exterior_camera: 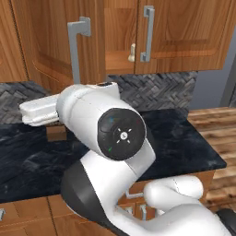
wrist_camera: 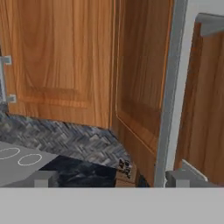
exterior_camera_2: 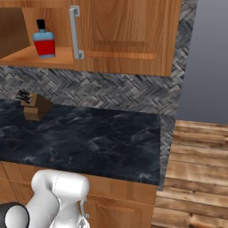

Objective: Get the candle and the liquor from the cabinet and move them to the dining counter.

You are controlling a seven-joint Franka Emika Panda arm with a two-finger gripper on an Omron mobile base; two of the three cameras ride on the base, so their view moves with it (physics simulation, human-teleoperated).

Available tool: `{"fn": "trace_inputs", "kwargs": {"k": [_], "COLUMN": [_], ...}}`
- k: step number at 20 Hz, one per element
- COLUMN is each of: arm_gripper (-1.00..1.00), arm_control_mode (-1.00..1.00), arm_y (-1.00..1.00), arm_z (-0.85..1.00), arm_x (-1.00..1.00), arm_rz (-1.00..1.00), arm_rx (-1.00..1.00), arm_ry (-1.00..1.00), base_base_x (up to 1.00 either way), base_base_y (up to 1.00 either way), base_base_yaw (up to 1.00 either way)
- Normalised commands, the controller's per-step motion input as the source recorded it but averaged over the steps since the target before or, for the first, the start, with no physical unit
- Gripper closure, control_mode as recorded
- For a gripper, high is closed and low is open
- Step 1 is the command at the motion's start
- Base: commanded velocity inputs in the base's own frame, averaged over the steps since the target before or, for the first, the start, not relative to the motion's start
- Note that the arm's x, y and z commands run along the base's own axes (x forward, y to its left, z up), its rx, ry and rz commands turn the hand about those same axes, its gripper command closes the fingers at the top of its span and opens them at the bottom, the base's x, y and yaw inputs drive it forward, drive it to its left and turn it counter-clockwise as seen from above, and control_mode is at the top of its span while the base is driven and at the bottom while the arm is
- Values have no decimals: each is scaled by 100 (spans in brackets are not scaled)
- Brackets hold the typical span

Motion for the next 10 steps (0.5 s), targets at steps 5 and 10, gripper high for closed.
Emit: {"fn": "trace_inputs", "kwargs": {"k": [5, 10], "arm_gripper": [-100, -100], "arm_control_mode": [-100, -100], "arm_y": [-40, -95], "arm_z": [0, 0], "arm_x": [-85, -1], "arm_rz": [-35, -1], "arm_rx": [1, 9], "arm_ry": [-6, 0], "base_base_x": [0, 0], "base_base_y": [0, 0], "base_base_yaw": [0, 0]}}
